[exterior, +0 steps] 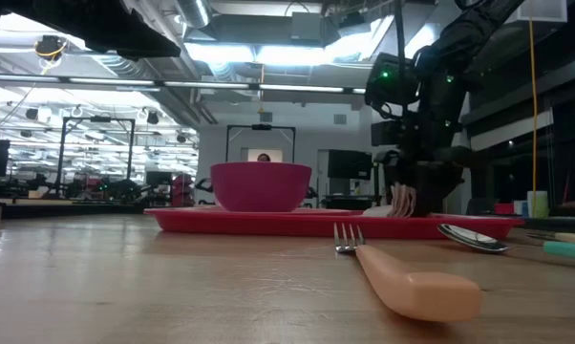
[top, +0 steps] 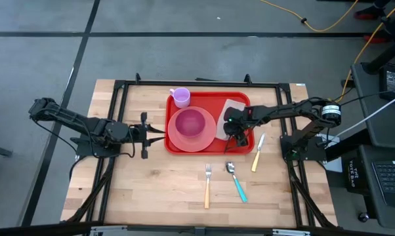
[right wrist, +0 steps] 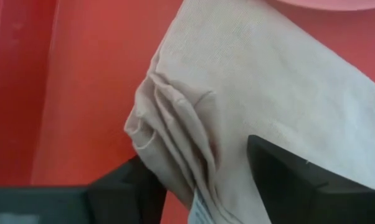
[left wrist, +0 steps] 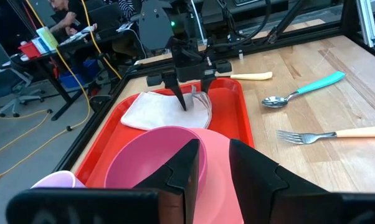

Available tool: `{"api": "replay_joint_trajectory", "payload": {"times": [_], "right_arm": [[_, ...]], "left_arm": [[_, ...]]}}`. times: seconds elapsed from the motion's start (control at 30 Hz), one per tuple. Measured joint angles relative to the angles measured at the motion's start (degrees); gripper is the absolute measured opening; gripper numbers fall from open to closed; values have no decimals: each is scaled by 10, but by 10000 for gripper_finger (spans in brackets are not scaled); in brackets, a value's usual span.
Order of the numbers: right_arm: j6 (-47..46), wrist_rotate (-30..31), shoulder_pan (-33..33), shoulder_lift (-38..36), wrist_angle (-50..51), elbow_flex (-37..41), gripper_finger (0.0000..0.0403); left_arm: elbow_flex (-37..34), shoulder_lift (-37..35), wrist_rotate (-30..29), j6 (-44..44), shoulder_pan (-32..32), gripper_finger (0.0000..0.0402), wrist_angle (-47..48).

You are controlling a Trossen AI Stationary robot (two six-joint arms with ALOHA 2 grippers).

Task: Set up tray
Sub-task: Put the brown table napkin on the red tray to the right of the pink plate

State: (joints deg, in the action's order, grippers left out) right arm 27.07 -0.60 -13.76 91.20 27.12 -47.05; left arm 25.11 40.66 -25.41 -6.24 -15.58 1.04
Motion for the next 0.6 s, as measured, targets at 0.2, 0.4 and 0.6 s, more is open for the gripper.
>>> {"api": "replay_joint_trajectory", "payload": {"times": [0.2,0.4,0.6], "right_arm": [[0,0,0,0,32,-24,231],[-5,0,0,0,83,-37,230],[-58,-1,0,0,150,-54,228]], "left_arm": [[0,0,0,0,0,82,0],[0,0,0,0,0,82,0],[0,0,0,0,0,82,0]]}}
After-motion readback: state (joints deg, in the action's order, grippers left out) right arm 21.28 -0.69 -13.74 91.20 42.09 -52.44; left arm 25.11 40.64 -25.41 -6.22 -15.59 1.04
